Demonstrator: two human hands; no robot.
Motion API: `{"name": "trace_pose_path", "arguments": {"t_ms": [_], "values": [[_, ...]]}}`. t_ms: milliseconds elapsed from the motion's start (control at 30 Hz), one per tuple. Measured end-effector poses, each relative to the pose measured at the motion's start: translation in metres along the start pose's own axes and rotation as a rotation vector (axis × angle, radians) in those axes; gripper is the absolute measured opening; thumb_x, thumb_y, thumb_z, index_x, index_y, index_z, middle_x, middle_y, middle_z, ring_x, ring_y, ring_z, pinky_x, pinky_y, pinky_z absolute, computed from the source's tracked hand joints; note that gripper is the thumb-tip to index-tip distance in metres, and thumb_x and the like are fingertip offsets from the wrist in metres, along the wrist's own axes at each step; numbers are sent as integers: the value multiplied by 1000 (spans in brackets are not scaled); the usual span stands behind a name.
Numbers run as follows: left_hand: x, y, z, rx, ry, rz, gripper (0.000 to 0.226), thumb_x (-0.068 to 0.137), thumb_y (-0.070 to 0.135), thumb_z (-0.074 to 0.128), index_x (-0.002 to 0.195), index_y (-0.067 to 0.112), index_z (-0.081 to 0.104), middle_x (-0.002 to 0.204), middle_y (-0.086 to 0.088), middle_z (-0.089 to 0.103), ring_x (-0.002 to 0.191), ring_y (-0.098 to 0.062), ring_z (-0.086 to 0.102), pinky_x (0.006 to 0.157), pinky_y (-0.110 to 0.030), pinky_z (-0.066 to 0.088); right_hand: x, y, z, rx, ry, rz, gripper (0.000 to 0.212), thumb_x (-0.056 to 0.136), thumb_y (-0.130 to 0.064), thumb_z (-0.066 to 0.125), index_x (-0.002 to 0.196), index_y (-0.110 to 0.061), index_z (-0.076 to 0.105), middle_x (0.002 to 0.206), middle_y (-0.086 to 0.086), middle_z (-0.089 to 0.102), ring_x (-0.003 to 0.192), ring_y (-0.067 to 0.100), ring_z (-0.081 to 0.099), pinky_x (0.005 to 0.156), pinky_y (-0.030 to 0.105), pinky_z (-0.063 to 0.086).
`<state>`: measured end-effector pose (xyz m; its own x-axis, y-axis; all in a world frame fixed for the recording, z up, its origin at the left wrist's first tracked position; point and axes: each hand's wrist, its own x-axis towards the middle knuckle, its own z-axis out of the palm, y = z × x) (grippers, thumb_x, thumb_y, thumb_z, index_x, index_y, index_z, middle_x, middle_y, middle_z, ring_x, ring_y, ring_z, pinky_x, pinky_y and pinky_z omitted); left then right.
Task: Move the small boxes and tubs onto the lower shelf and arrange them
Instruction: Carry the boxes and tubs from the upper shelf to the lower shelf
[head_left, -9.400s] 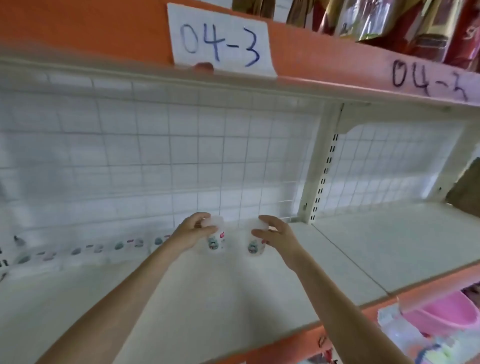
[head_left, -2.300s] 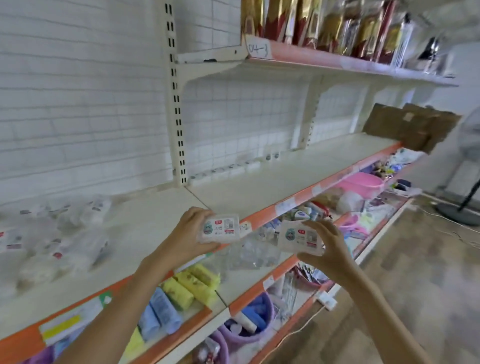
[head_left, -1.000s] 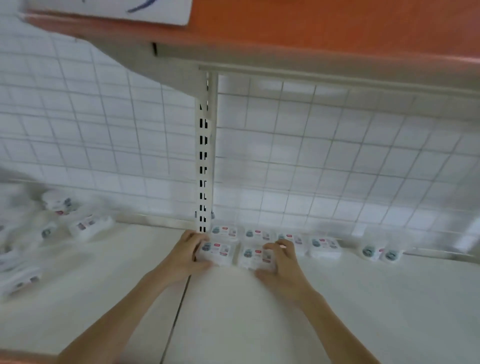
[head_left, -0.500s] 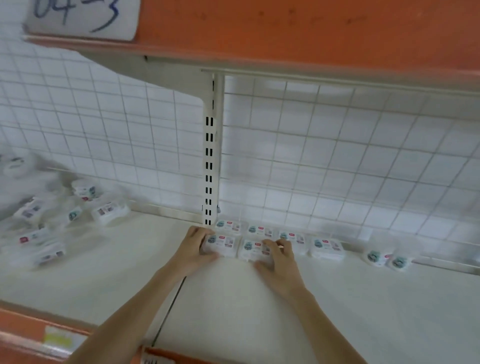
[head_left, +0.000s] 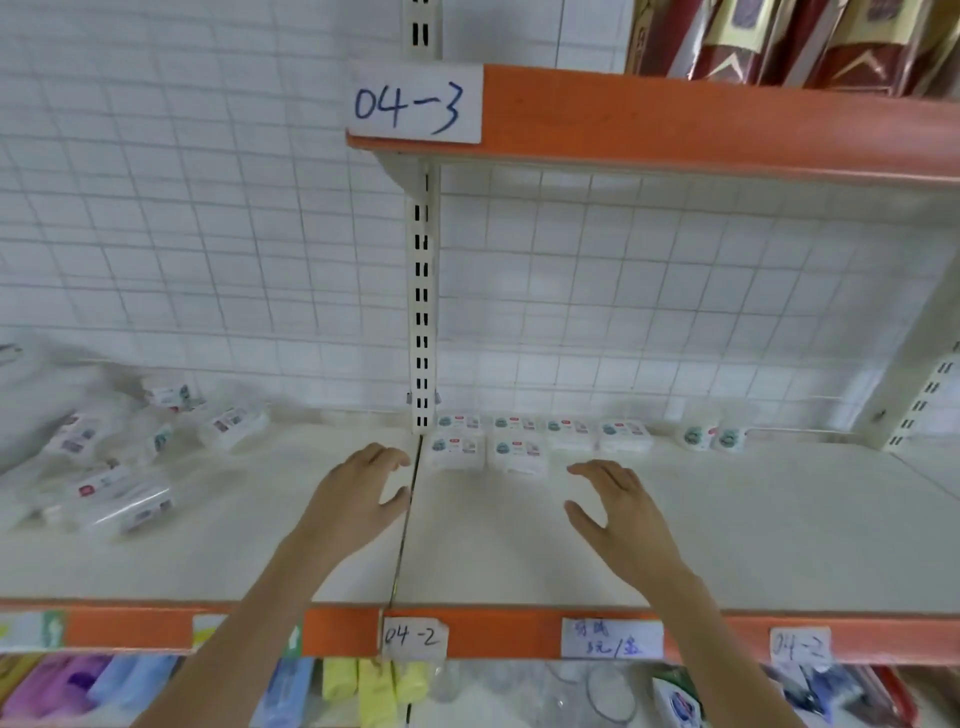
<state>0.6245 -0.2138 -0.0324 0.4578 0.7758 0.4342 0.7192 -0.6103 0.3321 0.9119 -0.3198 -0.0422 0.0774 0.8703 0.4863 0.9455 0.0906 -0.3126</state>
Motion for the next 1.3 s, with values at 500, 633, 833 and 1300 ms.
{"name": "trace_pose_path", "arguments": {"t_ms": [500, 633, 833, 1300], "values": [[-186, -9, -46, 184, 151, 0, 28, 75, 31, 42, 87, 14, 62, 76, -1, 63, 63, -22, 63, 53, -24, 47, -147, -50, -30, -171, -45, -11, 27, 71, -30, 68, 96, -21, 61, 94, -6, 66, 80, 18, 66, 61, 31, 53], [-234, 1, -65, 294, 154, -106, 32, 74, 32, 42, 86, 12, 64, 74, -2, 63, 60, -23, 64, 47, -23, 46, -158, -70, -28, -179, -102, -77, 30, 66, -27, 73, 93, -21, 65, 89, -4, 68, 77, 20, 68, 59, 32, 54], [-325, 5, -102, 341, 96, -298, 34, 77, 36, 43, 98, 17, 61, 84, 1, 65, 70, -18, 66, 50, -28, 51, -175, -129, 1, -20, -206, -200, 39, 62, -19, 83, 97, -19, 65, 93, -3, 68, 81, 23, 67, 61, 37, 54], [-499, -77, -200, 454, 177, -823, 31, 74, 37, 62, 98, 18, 65, 90, -2, 67, 83, -26, 66, 67, -37, 54, -159, -354, 96, 257, -393, -521, 37, 87, -31, 58, 122, -19, 55, 118, -2, 59, 110, 21, 54, 85, 35, 44]]}}
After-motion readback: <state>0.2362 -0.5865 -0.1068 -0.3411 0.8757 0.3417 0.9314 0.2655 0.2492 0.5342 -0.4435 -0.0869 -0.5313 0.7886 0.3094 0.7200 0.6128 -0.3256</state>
